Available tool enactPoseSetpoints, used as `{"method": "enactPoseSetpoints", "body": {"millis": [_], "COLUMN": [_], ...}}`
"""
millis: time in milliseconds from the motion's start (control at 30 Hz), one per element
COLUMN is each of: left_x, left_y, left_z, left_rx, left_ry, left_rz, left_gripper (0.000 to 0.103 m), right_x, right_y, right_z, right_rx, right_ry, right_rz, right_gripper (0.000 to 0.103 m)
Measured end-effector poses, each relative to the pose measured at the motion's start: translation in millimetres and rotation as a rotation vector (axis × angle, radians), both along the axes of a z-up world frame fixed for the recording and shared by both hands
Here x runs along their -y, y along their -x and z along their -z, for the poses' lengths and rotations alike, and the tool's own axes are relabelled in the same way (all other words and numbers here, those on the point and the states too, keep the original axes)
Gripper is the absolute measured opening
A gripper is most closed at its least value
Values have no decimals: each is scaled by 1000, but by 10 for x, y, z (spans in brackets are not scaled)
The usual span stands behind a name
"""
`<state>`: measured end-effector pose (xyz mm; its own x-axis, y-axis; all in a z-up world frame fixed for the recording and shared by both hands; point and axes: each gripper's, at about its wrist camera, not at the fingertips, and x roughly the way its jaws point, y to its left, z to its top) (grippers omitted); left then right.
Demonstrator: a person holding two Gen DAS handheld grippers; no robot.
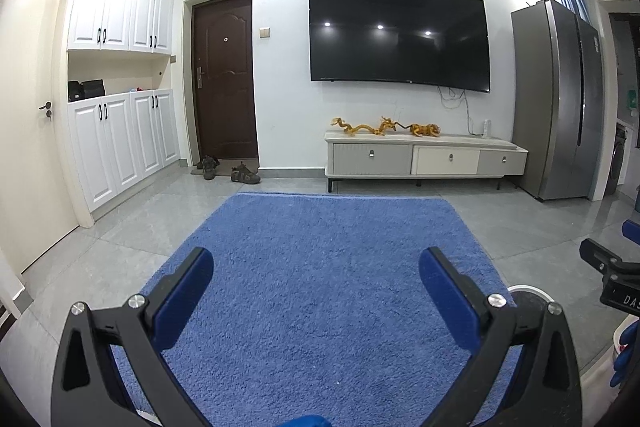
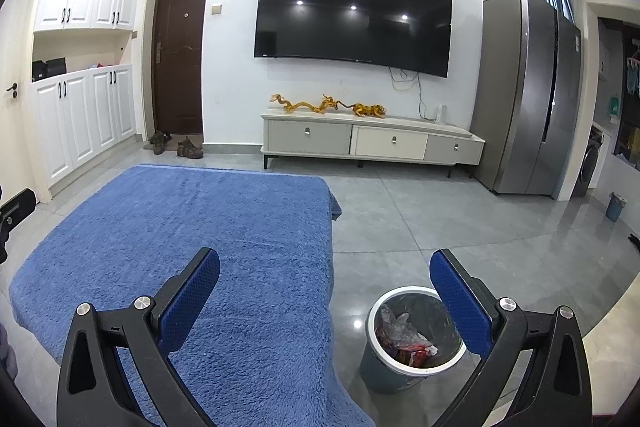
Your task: Collect trash
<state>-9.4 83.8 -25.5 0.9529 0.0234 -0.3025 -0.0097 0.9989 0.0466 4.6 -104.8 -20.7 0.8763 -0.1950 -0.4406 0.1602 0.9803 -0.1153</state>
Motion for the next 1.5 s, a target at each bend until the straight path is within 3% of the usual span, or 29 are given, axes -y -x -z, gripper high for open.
{"method": "enactPoseSetpoints", "body": {"millis": [800, 1500], "left_x": [-27, -14], "left_y": [-213, -196], "left_z": [140, 175], "left_rx": [-78, -75], "left_ry": [4, -4], "left_rz": [-2, 0], "left_gripper": [103, 103], "right_x": [87, 141], "right_y": [-132, -157], "right_z": [195, 261], "right_rx": [-49, -62], "right_ry": [-18, -23], "right_rz": [15, 24], "right_gripper": [103, 103]}}
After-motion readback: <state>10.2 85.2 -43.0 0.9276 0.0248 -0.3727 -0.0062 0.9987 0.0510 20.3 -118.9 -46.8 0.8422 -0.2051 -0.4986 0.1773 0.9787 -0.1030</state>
